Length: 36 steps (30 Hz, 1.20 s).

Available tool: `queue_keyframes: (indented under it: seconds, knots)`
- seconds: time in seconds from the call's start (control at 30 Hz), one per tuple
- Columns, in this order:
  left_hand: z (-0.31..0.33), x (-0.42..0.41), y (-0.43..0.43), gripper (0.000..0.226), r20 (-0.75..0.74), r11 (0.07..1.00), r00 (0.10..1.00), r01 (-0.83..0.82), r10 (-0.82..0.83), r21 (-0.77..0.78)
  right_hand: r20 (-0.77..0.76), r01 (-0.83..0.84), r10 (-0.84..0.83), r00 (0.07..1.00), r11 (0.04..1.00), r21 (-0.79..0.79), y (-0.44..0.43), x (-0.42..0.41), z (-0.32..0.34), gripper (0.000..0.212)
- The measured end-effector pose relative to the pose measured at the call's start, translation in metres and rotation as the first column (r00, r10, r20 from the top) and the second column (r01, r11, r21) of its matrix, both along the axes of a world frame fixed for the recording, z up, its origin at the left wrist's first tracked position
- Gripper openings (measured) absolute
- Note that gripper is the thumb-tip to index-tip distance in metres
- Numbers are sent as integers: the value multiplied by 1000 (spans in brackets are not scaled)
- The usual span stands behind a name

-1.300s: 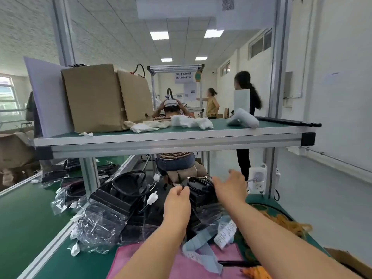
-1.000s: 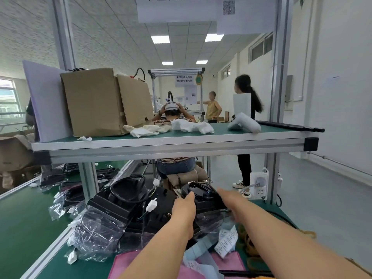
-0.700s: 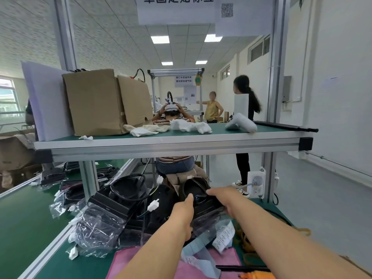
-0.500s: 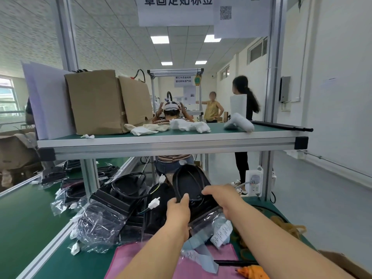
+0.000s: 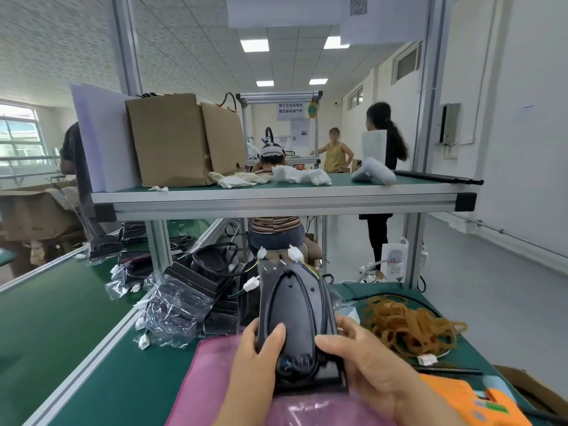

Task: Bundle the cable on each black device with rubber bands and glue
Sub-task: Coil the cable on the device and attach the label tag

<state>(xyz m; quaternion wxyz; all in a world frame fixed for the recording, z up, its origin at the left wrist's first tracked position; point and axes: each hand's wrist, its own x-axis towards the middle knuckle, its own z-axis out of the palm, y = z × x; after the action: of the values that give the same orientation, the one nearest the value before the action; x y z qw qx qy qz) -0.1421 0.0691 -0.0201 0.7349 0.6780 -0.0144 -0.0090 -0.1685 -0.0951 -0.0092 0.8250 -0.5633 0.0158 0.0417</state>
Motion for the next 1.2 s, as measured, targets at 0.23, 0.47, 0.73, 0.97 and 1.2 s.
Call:
queue_keyframes:
  seconds: [0.23, 0.47, 0.73, 0.97, 1.2]
  knots:
    - [-51, -48, 24, 71, 30, 976, 995, -104, 100, 194, 16, 30, -31, 999, 998, 61, 36, -26, -37, 50]
    - [-47, -34, 49, 76, 62, 966, 998, -42, 27, 255, 67, 44, -40, 997, 997, -59, 46, -27, -58, 67]
    - [-11, -36, 12, 41, 322, 722, 938, -135, -128, 678, 184, 303, -244, 952, 840, -451, 57, -26, -62, 55]
    - [-28, -22, 11, 25, 312, 816, 949, -137, -55, 562, 220, 206, -112, 969, 857, -472, 50, -32, -57, 72]
    - [-20, -16, 29, 19, 212, 965, 947, -257, 242, 49, -52, 263, -263, 963, 965, -18, 44, -13, -77, 31]
